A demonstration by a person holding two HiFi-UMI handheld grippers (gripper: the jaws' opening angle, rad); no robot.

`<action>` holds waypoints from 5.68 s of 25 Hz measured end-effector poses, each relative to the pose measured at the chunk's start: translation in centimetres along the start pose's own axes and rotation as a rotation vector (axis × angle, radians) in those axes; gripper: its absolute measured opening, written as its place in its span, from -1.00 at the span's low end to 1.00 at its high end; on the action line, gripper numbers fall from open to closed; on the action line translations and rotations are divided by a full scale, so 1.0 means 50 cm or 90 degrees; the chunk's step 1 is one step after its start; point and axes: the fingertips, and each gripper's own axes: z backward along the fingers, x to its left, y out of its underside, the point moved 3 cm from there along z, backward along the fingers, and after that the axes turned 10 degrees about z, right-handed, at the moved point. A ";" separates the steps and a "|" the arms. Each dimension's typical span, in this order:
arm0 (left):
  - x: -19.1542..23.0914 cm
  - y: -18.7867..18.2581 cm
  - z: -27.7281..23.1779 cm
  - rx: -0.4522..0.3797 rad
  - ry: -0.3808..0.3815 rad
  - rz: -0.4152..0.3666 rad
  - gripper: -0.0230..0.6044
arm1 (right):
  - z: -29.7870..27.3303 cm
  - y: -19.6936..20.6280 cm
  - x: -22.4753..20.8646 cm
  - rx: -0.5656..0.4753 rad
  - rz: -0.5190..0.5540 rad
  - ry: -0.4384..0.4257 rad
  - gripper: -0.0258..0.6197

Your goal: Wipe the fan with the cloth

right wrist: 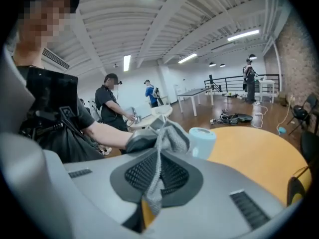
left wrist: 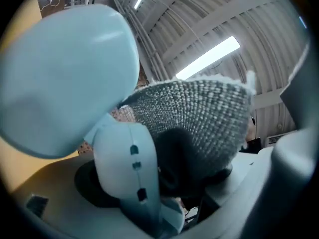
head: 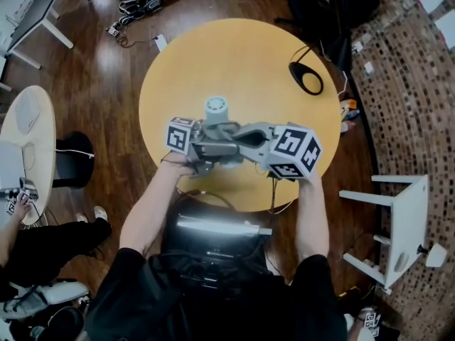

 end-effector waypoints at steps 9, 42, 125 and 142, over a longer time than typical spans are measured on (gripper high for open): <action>-0.011 -0.004 -0.020 -0.013 0.018 -0.003 0.51 | 0.028 0.070 0.040 0.026 -0.030 -0.133 -0.83; -0.074 -0.179 0.062 -0.500 0.239 0.076 -0.70 | 0.088 0.017 0.028 -0.452 -0.128 0.246 -0.83; 0.486 0.195 0.143 0.469 -0.499 -0.600 0.15 | -0.058 0.448 -0.185 -0.281 -0.765 0.154 -0.84; 0.451 0.139 0.285 0.497 -0.500 -0.572 0.23 | -0.085 0.433 -0.208 -0.226 -0.686 0.177 -0.84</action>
